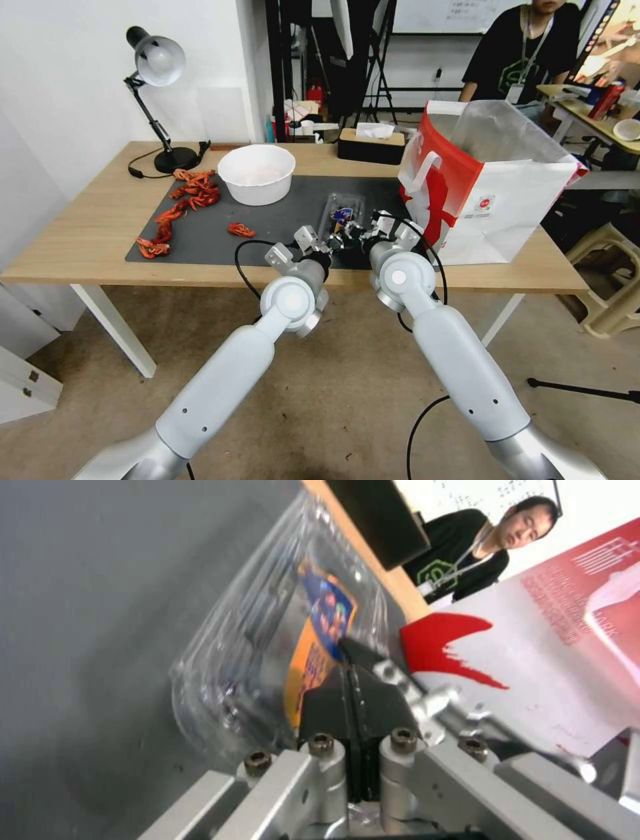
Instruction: Close the takeout container lid, then place the container into the takeout bag.
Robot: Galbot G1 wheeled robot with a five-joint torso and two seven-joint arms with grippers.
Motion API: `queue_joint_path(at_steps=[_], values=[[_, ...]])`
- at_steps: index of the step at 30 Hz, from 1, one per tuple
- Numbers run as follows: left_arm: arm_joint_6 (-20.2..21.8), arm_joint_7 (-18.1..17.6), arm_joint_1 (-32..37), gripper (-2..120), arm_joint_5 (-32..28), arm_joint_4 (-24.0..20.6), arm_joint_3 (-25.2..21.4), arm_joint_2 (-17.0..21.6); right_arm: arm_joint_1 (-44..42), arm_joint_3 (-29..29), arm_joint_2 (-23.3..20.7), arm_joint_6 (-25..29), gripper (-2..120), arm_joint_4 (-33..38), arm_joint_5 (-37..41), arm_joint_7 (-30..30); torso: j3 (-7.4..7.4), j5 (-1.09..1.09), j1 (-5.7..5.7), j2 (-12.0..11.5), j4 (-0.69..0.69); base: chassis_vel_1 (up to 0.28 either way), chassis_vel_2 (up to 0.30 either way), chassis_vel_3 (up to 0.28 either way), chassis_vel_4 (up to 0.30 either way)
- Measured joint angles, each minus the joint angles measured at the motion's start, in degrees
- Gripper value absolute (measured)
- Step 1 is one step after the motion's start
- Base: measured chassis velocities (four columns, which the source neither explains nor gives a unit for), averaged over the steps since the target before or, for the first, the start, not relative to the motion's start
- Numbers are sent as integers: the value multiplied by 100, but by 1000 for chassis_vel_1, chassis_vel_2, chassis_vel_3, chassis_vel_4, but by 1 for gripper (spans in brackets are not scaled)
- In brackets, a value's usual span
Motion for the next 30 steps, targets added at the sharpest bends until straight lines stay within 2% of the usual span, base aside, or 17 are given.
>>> queue_joint_path(at_steps=[1,4,8,11,12,13,14,15,16,19,20,22,24,26,28,29,30], values=[[-11,25,17,0,90,-49,0,36,-5,2,-2,0,9,7,-7,-4,0,0,0,0,0,0,0,0,0],[-23,122,86,0,370,-201,4,166,-12,8,-10,0,2,12,-26,-15,0,0,0,0,0,0,0,0,0],[-65,311,266,0,1036,-441,-16,399,-21,14,-12,1,0,18,-54,-24,0,0,-1,0,1,0,0,0,0],[-103,605,585,12,2110,-719,-194,659,-28,14,-21,1,0,38,-88,-34,-1,0,-1,0,1,0,0,0,0],[-103,605,585,12,2110,-719,-194,659,-28,14,-21,1,0,38,-88,-34,-1,0,-1,0,1,0,0,0,0],[-106,747,761,20,2602,-848,-307,768,-30,13,-24,2,0,42,-96,-36,0,-1,-1,0,1,0,0,0,0],[-116,851,900,21,2975,-948,-421,854,-30,13,-25,2,0,44,-101,-38,0,-1,-1,0,0,0,0,0,0],[-122,955,1055,28,3294,-1050,-551,939,-33,12,-26,3,0,46,-111,-44,-1,0,-1,1,0,0,0,0,0],[-122,955,1055,28,3294,-1050,-551,939,-33,12,-26,3,0,46,-111,-44,-1,0,-1,1,0,0,0,0,0],[-189,1181,1493,41,4079,-1291,-948,1174,-42,11,-28,5,0,61,-133,-57,0,-1,-1,0,1,0,0,0,0],[-189,1181,1493,41,4079,-1291,-948,1174,-42,11,-28,5,0,61,-133,-57,0,-1,-1,0,1,0,0,0,0],[-277,1327,1821,54,4597,-1428,-1255,1305,-47,9,-35,8,0,76,-148,-71,0,-1,-1,0,2,0,0,0,0],[-307,1356,1945,55,4794,-1495,-1373,1355,-49,9,-37,10,0,79,-151,-77,-1,0,-1,1,1,0,0,0,0],[-330,1345,2191,69,5080,-1623,-1584,1431,-50,11,-44,13,0,88,-160,-81,-1,-1,-1,1,2,0,0,0,0],[-330,1329,2220,71,5115,-1637,-1605,1443,-51,12,-45,13,0,92,-163,-82,-1,0,-1,1,1,0,0,0,0],[-422,1279,2532,83,5445,-1690,-1858,1508,-55,20,-43,16,0,122,-180,-83,-1,-1,-1,2,0,0,0,0,0],[-422,1279,2532,83,5445,-1690,-1858,1508,-55,20,-43,16,0,122,-180,-83,-1,-1,-1,2,0,0,0,0,0]])
